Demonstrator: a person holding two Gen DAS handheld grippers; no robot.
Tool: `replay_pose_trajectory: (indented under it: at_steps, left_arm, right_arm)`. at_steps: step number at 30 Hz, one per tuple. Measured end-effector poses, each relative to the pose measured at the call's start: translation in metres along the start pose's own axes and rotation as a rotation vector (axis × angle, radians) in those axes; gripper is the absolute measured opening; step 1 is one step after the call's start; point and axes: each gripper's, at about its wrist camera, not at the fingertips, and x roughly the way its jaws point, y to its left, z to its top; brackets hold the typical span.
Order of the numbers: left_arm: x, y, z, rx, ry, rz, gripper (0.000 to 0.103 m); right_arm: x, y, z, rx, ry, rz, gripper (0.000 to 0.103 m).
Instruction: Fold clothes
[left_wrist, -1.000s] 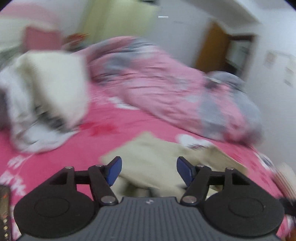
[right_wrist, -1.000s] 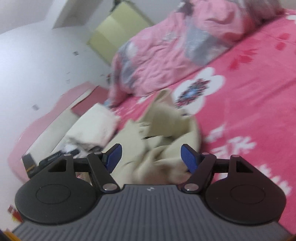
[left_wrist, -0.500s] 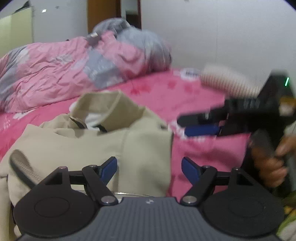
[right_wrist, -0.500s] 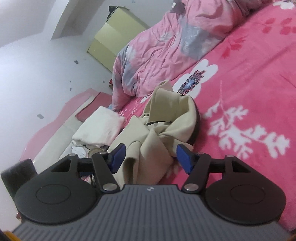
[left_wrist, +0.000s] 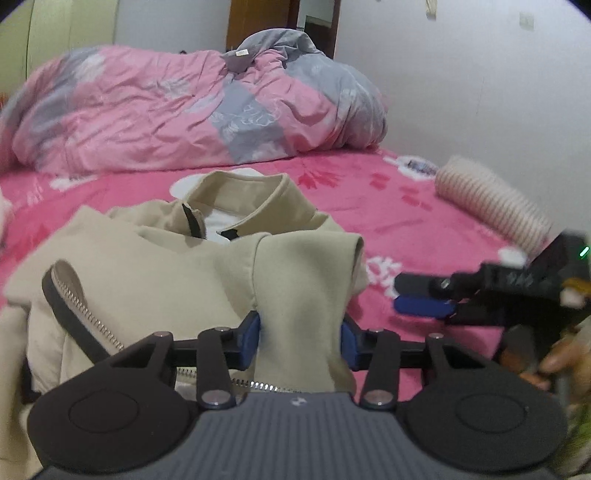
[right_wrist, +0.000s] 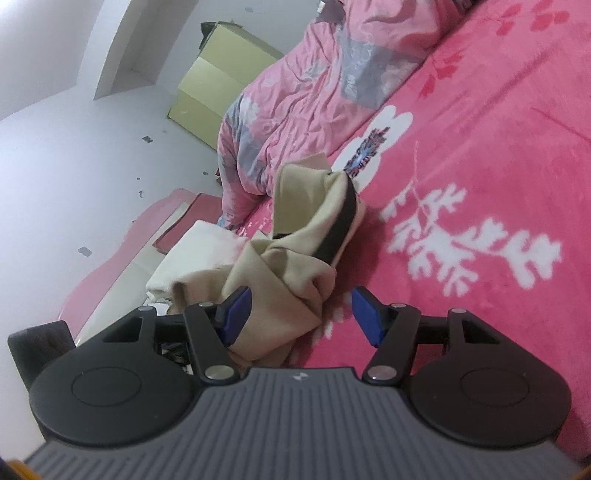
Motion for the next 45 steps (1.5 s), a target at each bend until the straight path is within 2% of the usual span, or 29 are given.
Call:
replay_pose_trajectory:
  at_steps: [4, 7, 10, 16, 21, 24, 29, 33, 36, 39, 41, 45]
  left_arm:
    - [-0.003, 0.02, -0.001, -0.101, -0.001, -0.069, 0.045]
    - [-0.005, 0.034, -0.005, -0.181, -0.015, -0.09, 0.035]
    - [-0.008, 0.041, -0.003, -0.221, -0.043, -0.063, 0.024]
    - [-0.034, 0.058, 0.028, -0.228, -0.19, 0.012, 0.02]
    - [-0.056, 0.091, 0.07, -0.16, -0.295, 0.216, 0.019]
    - [-0.062, 0.128, 0.099, -0.13, -0.314, 0.41, 0.019]
    - [-0.072, 0.213, 0.15, -0.154, -0.357, 0.74, 0.019]
    - [-0.077, 0.267, 0.187, -0.115, -0.401, 1.016, 0.019]
    - [-0.058, 0.297, 0.194, -0.067, -0.362, 1.123, 0.019]
    - [-0.018, 0.318, 0.179, -0.015, -0.267, 1.188, 0.019]
    - [0.011, 0.326, 0.158, -0.011, -0.181, 1.153, 0.02]
    - [0.058, 0.314, 0.1, 0.017, -0.036, 0.994, 0.026]
  right_arm:
    - [0.003, -0.003, -0.002, 0.01, 0.014, 0.006, 0.06]
    - [0.005, -0.002, -0.002, 0.003, 0.019, 0.006, 0.061]
    - [0.007, -0.006, -0.003, 0.003, 0.023, -0.007, 0.06]
    - [0.01, -0.005, -0.003, -0.009, 0.03, -0.022, 0.06]
    - [0.012, -0.002, -0.004, -0.033, 0.037, -0.047, 0.06]
    - [0.013, 0.0, -0.005, -0.045, 0.043, -0.058, 0.06]
    - [0.016, 0.0, -0.004, -0.06, 0.054, -0.076, 0.06]
    - [0.021, 0.002, -0.003, -0.08, 0.067, -0.094, 0.06]
    - [0.024, 0.003, -0.004, -0.093, 0.073, -0.108, 0.06]
    - [0.028, 0.005, -0.004, -0.103, 0.078, -0.123, 0.06]
    - [0.03, 0.006, -0.003, -0.108, 0.083, -0.13, 0.06]
    - [0.029, 0.005, -0.003, -0.111, 0.084, -0.13, 0.06]
